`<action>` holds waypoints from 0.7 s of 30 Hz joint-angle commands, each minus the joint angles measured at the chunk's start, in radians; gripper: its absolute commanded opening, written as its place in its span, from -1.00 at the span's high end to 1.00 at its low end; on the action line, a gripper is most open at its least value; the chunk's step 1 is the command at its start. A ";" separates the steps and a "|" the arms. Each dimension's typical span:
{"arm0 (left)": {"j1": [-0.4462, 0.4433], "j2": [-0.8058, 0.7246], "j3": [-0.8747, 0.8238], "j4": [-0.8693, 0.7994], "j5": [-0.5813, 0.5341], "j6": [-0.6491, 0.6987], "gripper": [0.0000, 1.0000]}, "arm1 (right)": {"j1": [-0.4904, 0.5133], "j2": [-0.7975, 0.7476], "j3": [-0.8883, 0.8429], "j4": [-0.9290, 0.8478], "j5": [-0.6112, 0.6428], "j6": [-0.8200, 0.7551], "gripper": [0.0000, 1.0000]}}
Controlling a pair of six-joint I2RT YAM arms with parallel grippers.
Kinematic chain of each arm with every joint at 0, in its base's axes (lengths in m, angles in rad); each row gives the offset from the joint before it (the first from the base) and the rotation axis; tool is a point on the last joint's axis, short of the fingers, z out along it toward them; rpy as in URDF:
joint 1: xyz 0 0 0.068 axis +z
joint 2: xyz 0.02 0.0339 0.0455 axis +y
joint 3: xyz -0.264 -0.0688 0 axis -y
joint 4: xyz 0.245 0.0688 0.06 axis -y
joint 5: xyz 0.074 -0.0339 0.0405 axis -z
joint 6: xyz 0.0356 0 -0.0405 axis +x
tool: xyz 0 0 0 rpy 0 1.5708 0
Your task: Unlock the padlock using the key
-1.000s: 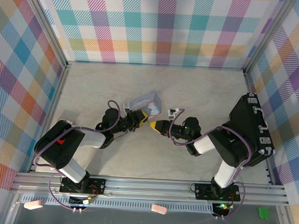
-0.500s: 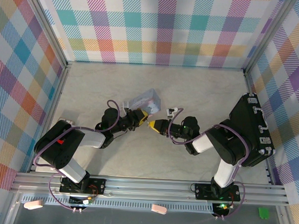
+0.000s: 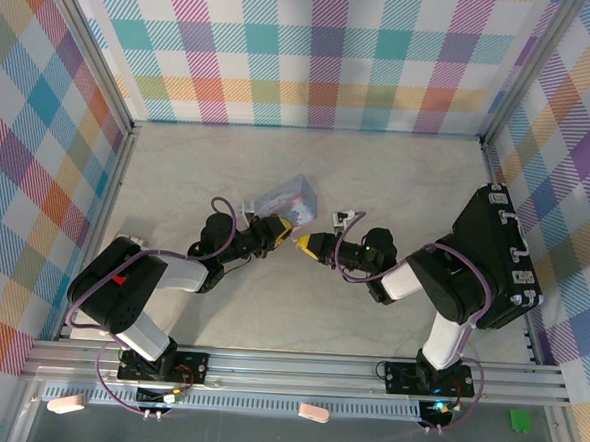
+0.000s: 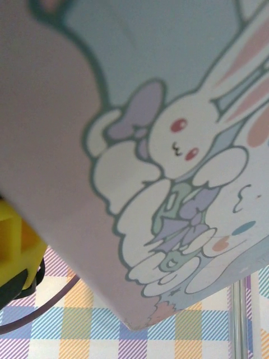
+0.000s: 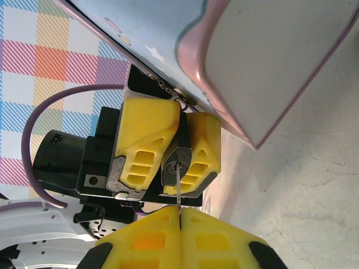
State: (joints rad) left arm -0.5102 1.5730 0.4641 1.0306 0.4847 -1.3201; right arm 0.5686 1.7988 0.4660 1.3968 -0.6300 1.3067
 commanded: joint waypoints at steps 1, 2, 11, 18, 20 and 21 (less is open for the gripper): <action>-0.020 -0.048 0.021 0.172 0.054 0.027 1.00 | -0.013 0.025 0.013 0.011 0.039 0.020 1.00; -0.021 -0.047 0.023 0.171 0.052 0.028 1.00 | -0.013 0.024 0.014 0.011 0.038 0.020 1.00; -0.034 -0.036 0.042 0.156 0.051 0.040 1.00 | 0.002 0.029 0.022 0.011 0.076 0.037 1.00; -0.042 -0.058 0.039 0.084 0.038 0.078 1.00 | 0.005 0.016 0.023 0.011 0.083 0.028 1.00; -0.046 -0.069 0.041 0.052 0.031 0.097 1.00 | 0.010 0.016 0.023 0.011 0.086 0.030 1.00; -0.049 -0.076 0.043 0.035 0.027 0.107 1.00 | 0.014 0.016 0.024 0.011 0.088 0.030 1.00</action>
State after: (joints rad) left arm -0.5179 1.5646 0.4644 0.9878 0.4553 -1.2808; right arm 0.5724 1.8069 0.4660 1.3945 -0.6037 1.3285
